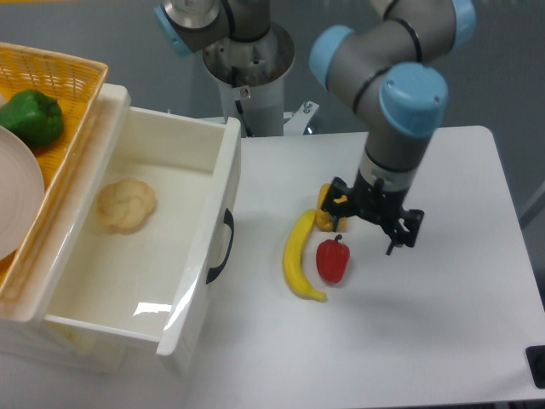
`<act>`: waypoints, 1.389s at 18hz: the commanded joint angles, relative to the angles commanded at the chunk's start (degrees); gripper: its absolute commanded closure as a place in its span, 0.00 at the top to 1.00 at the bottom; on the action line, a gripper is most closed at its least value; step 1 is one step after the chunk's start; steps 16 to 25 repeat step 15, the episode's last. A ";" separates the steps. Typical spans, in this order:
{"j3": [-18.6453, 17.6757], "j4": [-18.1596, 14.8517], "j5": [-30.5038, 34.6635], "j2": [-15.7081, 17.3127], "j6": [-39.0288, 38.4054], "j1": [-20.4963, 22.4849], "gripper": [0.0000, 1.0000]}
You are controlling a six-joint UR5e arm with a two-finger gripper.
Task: Place the round bread in the upper white drawer
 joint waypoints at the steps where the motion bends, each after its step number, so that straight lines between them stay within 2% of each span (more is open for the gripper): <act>1: 0.52 0.00 0.00 -0.88 3.24 0.53 1.00; 3: 2.71 0.00 0.79 -3.77 9.14 1.23 1.00; 7: 5.89 0.44 4.04 -8.61 11.96 1.68 1.00; 9: 5.89 3.24 5.80 -10.28 16.26 1.50 1.00; 11: 5.98 4.39 5.80 -11.16 17.86 1.76 1.00; 15: 6.59 4.57 5.80 -12.31 17.87 1.76 1.00; 25: 6.59 4.57 5.80 -12.31 17.87 1.76 1.00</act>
